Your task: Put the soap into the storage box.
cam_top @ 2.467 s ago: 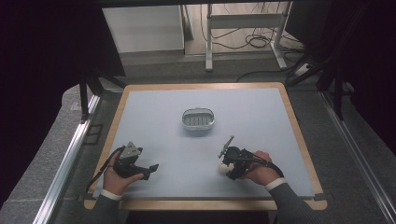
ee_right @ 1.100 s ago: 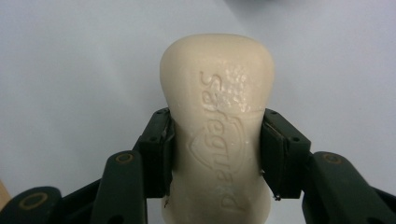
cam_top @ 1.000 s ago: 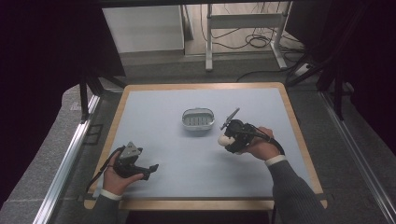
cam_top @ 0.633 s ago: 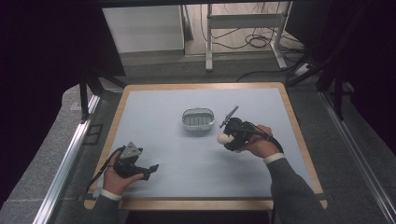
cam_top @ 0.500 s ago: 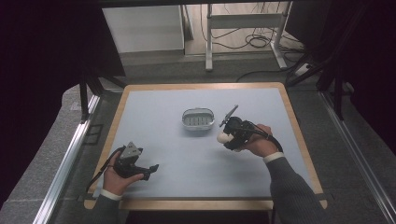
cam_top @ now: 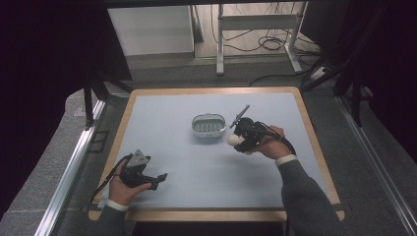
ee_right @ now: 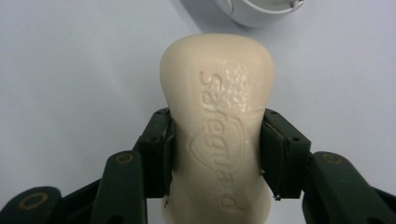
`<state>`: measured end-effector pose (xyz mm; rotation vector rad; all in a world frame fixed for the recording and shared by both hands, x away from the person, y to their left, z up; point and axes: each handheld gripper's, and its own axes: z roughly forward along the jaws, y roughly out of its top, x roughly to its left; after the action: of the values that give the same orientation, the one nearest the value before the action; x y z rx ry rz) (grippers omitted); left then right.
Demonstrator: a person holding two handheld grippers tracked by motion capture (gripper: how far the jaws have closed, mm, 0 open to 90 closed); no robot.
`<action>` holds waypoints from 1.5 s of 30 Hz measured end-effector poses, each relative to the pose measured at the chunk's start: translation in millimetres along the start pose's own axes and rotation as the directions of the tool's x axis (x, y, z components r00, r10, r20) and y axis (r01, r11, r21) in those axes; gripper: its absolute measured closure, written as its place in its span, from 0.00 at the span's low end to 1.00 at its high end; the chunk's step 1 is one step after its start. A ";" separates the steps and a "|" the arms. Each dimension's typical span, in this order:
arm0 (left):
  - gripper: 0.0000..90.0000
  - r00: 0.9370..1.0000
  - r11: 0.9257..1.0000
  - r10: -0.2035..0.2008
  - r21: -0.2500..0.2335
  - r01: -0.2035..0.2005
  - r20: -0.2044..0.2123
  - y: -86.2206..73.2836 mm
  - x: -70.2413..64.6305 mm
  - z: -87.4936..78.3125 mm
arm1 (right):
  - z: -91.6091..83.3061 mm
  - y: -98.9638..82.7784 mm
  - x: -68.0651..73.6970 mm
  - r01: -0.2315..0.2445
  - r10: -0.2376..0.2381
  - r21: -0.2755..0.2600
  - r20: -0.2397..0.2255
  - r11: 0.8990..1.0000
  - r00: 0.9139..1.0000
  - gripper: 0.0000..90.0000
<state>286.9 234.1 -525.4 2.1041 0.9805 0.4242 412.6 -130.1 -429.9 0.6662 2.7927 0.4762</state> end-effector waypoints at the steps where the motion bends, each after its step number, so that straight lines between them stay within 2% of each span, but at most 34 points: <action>1: 0.07 1.000 1.000 0.001 0.000 -0.001 0.000 0.0 -0.1 0.2 | 0.1 1.2 -1.2 0.006 -0.006 0.001 -0.003 1.000 1.000 0.55; 12: 0.07 1.000 1.000 -0.002 -0.007 0.002 -0.001 0.0 0.2 -1.1 | 4.3 9.8 -9.4 0.010 -0.010 0.010 -0.005 1.000 1.000 0.55; 29: 0.07 1.000 1.000 -0.002 -0.004 0.002 -0.001 -0.4 0.5 -0.3 | 1.9 19.8 -16.7 0.027 -0.027 -0.010 0.006 1.000 1.000 0.55; 45: 0.07 1.000 1.000 -0.004 -0.007 0.004 0.000 -1.0 1.0 -0.2 | 7.6 34.2 -19.1 0.051 -0.051 -0.009 0.006 0.999 0.999 0.55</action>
<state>287.0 235.3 -526.0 2.0954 0.9822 0.4250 445.1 -108.3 -421.7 0.5918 2.7923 0.4766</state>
